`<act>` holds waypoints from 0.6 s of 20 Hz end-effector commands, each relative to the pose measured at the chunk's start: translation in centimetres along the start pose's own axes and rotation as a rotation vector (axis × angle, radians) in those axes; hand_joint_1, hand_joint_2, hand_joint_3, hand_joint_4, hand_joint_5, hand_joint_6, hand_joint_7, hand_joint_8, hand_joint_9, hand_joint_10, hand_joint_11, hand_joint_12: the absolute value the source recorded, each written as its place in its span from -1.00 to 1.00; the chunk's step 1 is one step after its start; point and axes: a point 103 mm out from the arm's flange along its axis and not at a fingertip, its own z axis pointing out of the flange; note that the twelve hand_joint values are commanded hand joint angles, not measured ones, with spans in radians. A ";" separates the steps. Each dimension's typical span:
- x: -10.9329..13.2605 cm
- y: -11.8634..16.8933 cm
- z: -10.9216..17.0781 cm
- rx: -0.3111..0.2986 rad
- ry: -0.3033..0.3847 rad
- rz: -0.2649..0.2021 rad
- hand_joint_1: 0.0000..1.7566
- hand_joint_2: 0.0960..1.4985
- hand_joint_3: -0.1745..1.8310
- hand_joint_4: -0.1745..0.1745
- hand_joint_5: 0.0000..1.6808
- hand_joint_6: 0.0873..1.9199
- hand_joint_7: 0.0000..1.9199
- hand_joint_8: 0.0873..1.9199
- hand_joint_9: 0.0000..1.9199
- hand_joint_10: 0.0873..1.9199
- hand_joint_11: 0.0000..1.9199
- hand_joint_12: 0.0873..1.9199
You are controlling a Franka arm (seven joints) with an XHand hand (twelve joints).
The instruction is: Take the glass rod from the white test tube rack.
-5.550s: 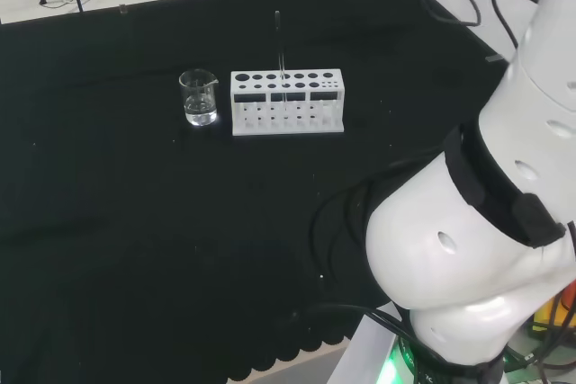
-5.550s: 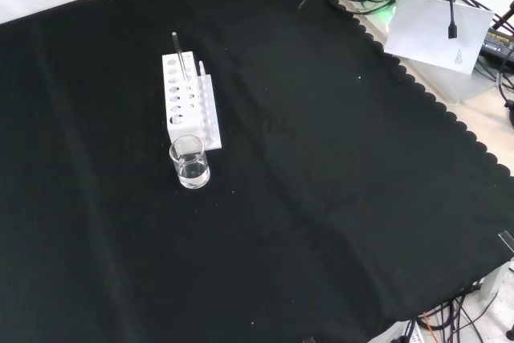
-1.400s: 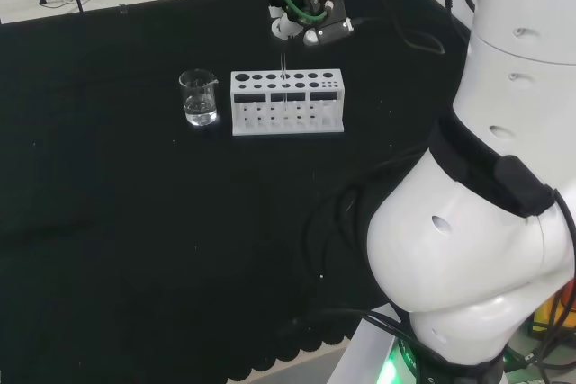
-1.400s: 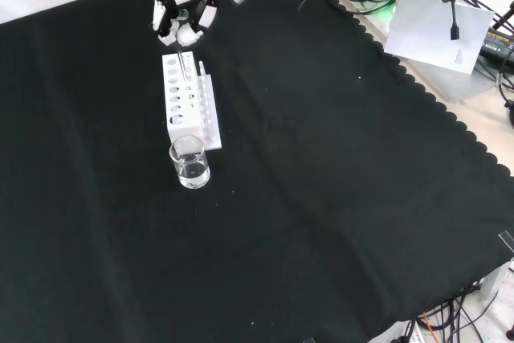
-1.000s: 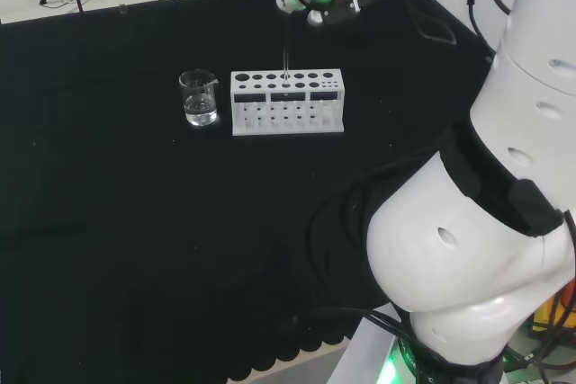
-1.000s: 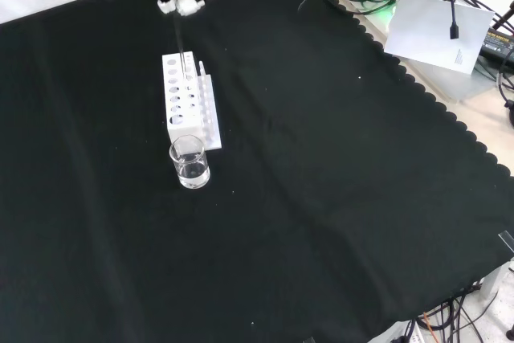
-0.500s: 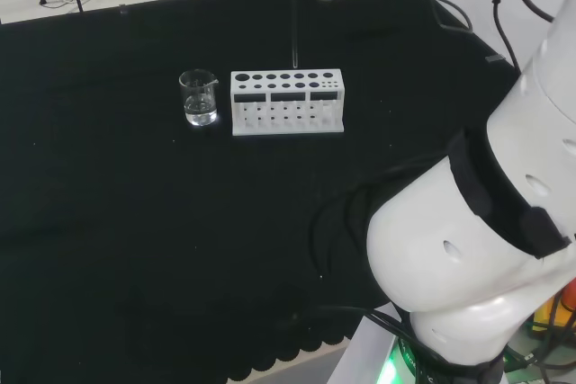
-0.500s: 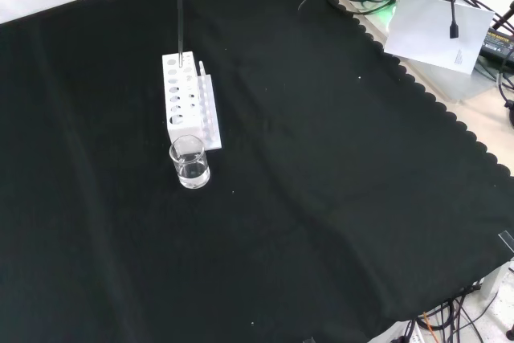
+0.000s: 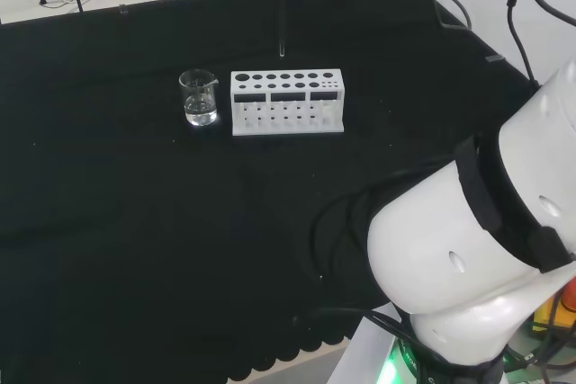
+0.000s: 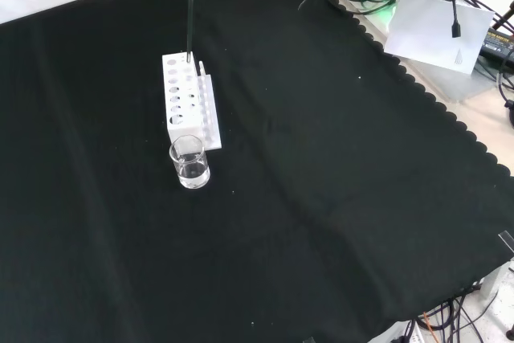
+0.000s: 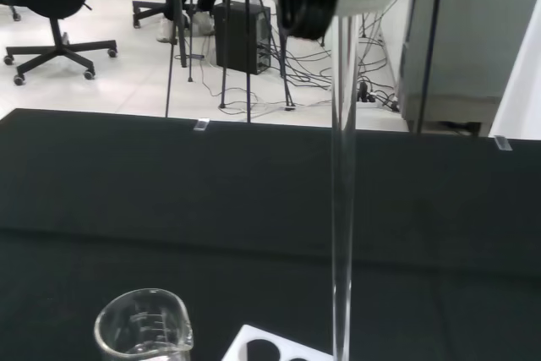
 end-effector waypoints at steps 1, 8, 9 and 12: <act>0.9 -0.1 -0.3 -0.004 0.000 -0.020 0.48 0.01 -0.30 -1.00 0.25 -0.32 0.21 0.13 0.76 -0.14 0.76 -0.29; 2.2 -0.3 -1.3 -0.021 0.006 -0.058 0.48 0.01 -0.30 -1.00 0.26 -0.33 0.21 0.12 0.76 -0.15 0.76 -0.29; 2.4 -0.3 -1.4 -0.020 0.004 -0.064 0.48 0.01 -0.30 -1.00 0.26 -0.34 0.21 0.12 0.76 -0.15 0.76 -0.29; 2.8 -0.3 -1.6 -0.024 0.009 -0.076 0.48 0.01 -0.30 -1.00 0.26 -0.34 0.21 0.12 0.77 -0.15 0.77 -0.29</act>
